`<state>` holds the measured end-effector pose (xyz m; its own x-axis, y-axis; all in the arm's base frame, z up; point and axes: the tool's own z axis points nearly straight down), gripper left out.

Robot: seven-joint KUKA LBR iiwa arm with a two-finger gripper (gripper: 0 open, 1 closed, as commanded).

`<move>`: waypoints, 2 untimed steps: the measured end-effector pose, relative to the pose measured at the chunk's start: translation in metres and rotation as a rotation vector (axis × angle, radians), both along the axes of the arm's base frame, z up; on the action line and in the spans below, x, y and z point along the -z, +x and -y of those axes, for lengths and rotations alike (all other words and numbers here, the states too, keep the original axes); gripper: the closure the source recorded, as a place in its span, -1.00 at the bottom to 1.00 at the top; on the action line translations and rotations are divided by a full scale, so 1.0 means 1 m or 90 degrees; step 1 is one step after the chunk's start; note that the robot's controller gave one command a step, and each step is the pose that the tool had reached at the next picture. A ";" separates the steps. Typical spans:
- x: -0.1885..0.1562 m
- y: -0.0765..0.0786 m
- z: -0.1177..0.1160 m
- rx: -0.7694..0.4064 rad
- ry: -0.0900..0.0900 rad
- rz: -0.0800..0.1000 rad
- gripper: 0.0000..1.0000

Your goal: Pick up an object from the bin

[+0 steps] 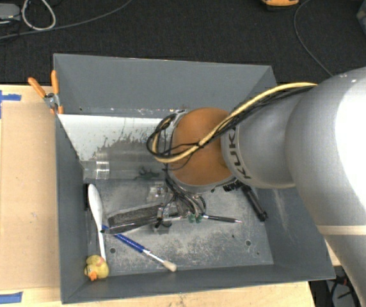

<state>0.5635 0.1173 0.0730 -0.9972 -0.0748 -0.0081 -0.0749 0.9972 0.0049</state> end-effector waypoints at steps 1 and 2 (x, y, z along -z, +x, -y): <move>-0.038 -0.003 0.001 0.001 -0.001 -0.006 1.00; -0.073 0.000 0.000 0.001 0.000 0.001 1.00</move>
Offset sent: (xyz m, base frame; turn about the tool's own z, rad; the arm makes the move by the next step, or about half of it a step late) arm -0.0029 -0.0006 0.0182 0.0007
